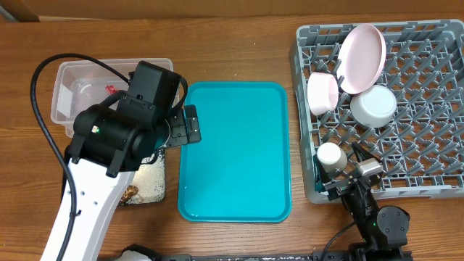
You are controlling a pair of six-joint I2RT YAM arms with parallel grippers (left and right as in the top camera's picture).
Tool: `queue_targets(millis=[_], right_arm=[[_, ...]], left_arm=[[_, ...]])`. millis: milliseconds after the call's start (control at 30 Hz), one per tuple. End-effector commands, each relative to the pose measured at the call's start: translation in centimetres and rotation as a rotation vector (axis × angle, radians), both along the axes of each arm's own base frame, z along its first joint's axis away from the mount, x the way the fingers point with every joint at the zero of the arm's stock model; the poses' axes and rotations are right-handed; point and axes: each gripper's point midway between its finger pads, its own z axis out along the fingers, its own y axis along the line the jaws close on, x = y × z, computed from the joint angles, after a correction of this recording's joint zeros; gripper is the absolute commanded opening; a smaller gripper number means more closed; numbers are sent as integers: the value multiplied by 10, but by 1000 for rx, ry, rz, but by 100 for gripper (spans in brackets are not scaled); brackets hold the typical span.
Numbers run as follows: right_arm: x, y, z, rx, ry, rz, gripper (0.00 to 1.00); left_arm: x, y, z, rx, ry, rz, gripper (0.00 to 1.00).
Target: Sort waste into correct bins and load items into the dishwasher
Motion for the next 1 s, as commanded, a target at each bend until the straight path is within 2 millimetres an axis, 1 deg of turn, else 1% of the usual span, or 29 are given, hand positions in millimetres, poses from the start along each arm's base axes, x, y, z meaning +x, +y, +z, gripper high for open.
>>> queue_targets(millis=[0,200,367,433,500,600,633,700,800,900,967], right_arm=[[1,-2,-1,0,-5,-10,100],[1,-2,-1,0,-5,-10,100],[1,-2,-1,0,-5,-10,100],[1,-2,-1,0,-5,-10,100],[1,-2,-1,0,-5,-10,100],[1,-2,-1,0,-5,-10,100],[1,-2,-1,0,-5,-10,100],[1,-2,-1,0,-5,-10,100],[1,-2,-1,0,-5,-10,100],[1,-2,-1,0,-5,-10,100],[1,-2,-1,0,-5,-10,100]], left_arm=[[1,3,1,35,-7,-15,100],[3,2,-2,40,4,-16,100],[-1,6,-4,57,23,-13,100],[2,6,-3,62,7,-8,100],[10,5,1,61,-29,-10,100],[35,-7,20,57,-166,-111,100],[45,-15,30,49,-231,-175,100],[57,-31,50,36,-340,-292,100],[65,-43,79,25,-482,-387,100],[64,-42,100,22,-571,-397,100],[61,-41,108,36,-609,-414,100]])
